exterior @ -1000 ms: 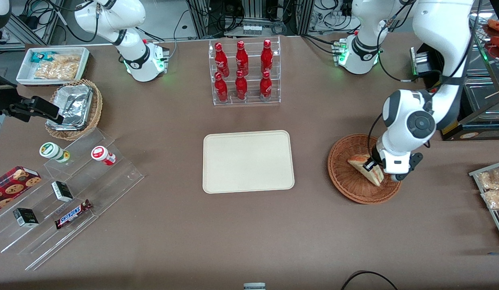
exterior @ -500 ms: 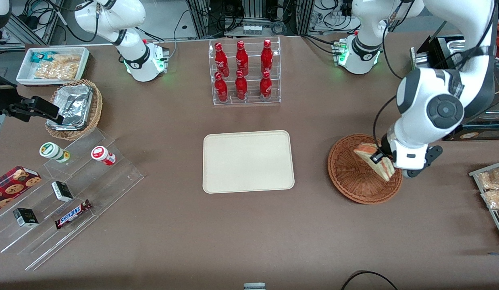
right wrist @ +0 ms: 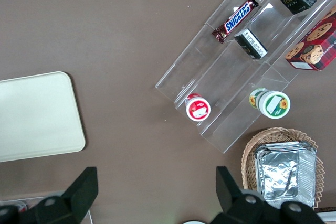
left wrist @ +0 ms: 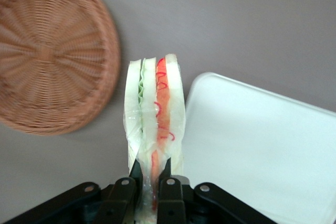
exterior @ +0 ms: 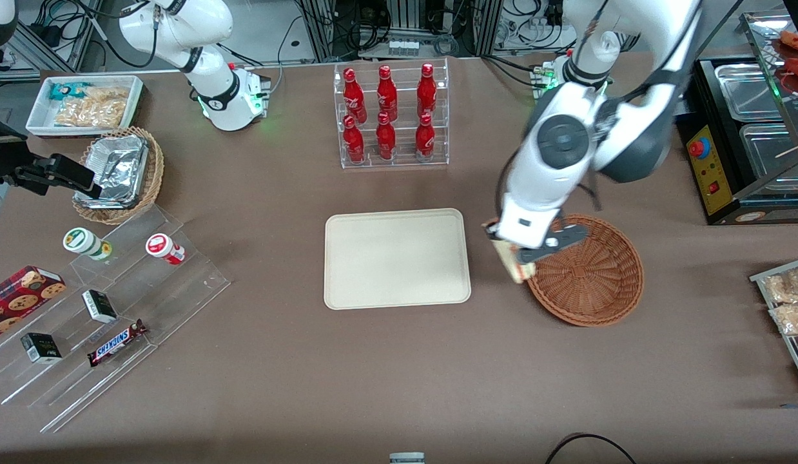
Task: Place sandwich from basket to tray
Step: 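Lift the sandwich and carry it over the cream tray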
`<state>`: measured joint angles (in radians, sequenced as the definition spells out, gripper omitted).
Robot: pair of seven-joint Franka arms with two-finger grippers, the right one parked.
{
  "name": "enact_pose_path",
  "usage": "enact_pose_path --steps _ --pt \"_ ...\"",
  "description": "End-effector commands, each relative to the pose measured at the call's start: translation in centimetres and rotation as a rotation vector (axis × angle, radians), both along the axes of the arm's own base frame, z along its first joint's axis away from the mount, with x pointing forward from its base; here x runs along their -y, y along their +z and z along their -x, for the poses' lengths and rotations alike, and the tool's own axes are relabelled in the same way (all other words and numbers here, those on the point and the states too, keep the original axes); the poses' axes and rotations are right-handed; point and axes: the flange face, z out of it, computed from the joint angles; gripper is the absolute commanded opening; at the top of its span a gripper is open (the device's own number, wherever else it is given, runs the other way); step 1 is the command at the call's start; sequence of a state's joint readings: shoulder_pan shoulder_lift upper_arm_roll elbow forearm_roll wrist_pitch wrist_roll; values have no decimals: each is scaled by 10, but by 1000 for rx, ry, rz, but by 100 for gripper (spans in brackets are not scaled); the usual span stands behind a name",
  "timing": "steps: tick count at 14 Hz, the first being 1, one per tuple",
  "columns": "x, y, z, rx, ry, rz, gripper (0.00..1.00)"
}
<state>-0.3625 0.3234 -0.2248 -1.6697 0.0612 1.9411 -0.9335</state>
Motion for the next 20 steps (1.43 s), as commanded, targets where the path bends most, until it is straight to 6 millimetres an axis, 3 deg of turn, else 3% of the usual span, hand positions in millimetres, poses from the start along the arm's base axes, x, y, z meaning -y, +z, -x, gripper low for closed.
enact_pose_path --steps 1,5,8,9,13,16,17,18,19,20 --pt "65 -34 -7 5 -61 41 15" --pt "139 -95 23 32 -180 80 14" --pt "174 -125 38 86 -229 141 14" --pt "182 -131 45 100 -262 134 14" --pt "182 -162 49 123 -341 57 16" --pt "190 -173 57 123 -358 65 19" --pt "191 -179 59 116 -356 62 41" --pt "193 -181 60 115 -345 63 74" --pt "193 -176 59 122 -347 65 97" --pt "192 -173 57 125 -340 67 100"
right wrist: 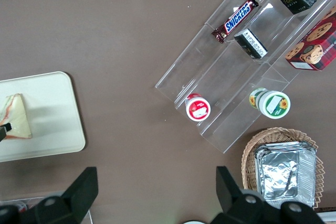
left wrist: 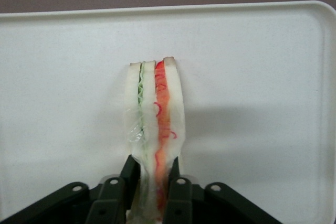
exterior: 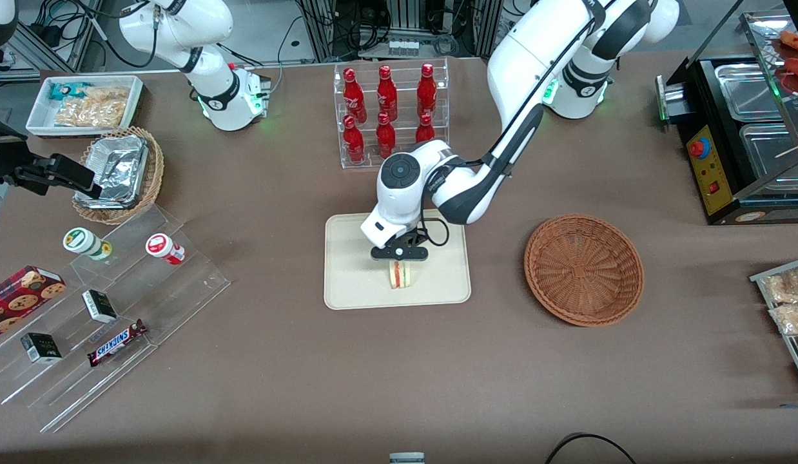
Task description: Place sandwich from basket to tray
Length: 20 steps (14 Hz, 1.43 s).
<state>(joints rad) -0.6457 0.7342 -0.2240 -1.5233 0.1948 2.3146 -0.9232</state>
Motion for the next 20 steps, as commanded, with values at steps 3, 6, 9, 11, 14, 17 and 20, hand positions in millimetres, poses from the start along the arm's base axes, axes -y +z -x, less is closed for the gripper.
enact_pose_path --steps 3,6,9,11,14,17,20 --pt "-2 49 -11 65 49 18 100" --pt "-20 104 -13 65 110 -25 100" --pt "-69 167 -32 53 223 -67 100" --pt "-98 204 -35 37 269 -105 100" --pt "-169 251 -54 16 366 -157 100" --pt "-229 286 -59 9 434 -183 100" --pt "-289 305 -51 -24 376 -200 100"
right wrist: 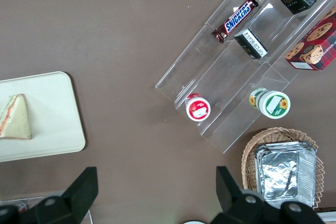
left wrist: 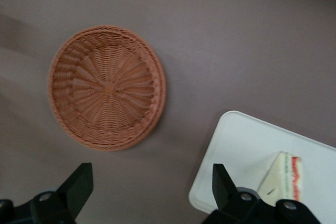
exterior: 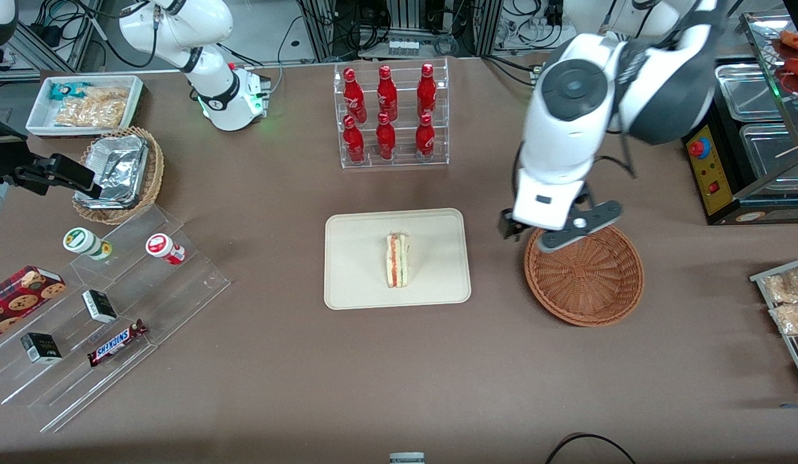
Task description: Place sandwich from basket to tray
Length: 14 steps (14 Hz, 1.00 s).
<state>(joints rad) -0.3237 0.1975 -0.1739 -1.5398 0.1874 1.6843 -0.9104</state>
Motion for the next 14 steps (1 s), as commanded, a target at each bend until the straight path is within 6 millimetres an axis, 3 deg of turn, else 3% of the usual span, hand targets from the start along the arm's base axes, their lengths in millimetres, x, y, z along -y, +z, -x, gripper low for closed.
enact_pose_path --steps 1,8,11,14 --pt "-50 16 23 -34 -50 11 100" --pt "-186 43 36 -161 -215 89 100" --pt "-210 44 50 -174 -274 119 100" --pt "-231 58 51 -152 -312 125 100"
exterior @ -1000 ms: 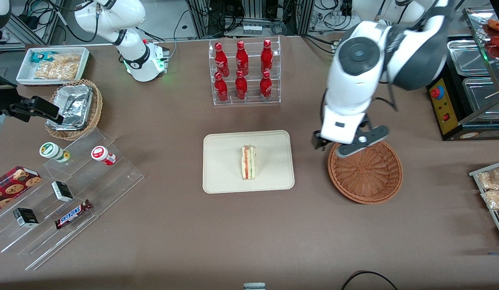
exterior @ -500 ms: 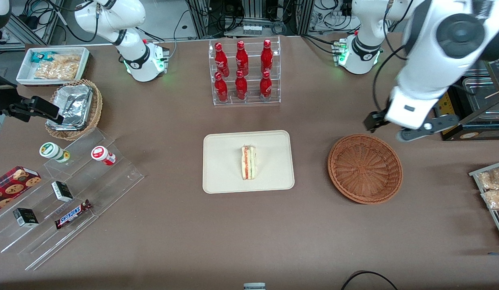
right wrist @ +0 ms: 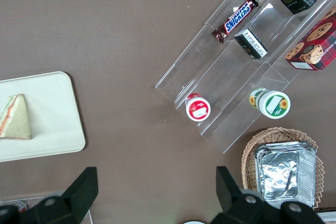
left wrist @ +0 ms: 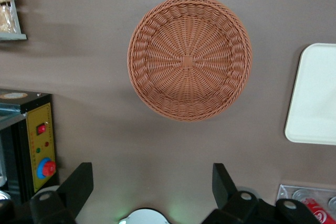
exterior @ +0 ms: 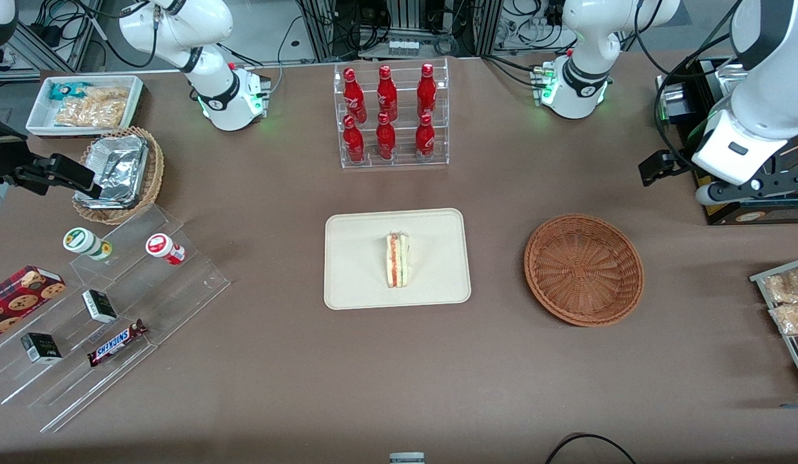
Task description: Place sandwich from basket to tray
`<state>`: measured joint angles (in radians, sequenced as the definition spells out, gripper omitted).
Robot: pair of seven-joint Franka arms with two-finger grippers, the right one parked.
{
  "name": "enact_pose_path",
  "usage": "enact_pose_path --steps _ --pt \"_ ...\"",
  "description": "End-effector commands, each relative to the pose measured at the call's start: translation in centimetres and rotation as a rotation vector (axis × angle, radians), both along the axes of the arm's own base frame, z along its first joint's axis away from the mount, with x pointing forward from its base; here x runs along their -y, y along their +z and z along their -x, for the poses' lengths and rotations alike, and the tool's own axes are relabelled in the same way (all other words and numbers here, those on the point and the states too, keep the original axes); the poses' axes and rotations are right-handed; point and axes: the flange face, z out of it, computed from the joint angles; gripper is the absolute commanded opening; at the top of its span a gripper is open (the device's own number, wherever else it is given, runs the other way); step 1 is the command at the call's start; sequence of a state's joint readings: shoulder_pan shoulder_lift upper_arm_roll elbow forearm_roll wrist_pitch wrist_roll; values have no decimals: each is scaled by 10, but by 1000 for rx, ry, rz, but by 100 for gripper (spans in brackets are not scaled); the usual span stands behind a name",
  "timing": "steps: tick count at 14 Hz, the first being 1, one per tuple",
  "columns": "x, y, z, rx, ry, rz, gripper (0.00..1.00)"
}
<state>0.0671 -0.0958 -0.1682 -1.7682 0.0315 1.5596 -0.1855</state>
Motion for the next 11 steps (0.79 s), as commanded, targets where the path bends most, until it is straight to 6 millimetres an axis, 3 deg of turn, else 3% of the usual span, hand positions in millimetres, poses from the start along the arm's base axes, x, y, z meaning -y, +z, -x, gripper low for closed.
enact_pose_path --steps 1,3,7,11 --pt "-13 17 8 27 -16 26 100" --pt "-13 22 2 42 -20 28 100" --pt "-7 35 -32 83 -25 43 100" --pt "-17 35 -39 85 -19 46 100"
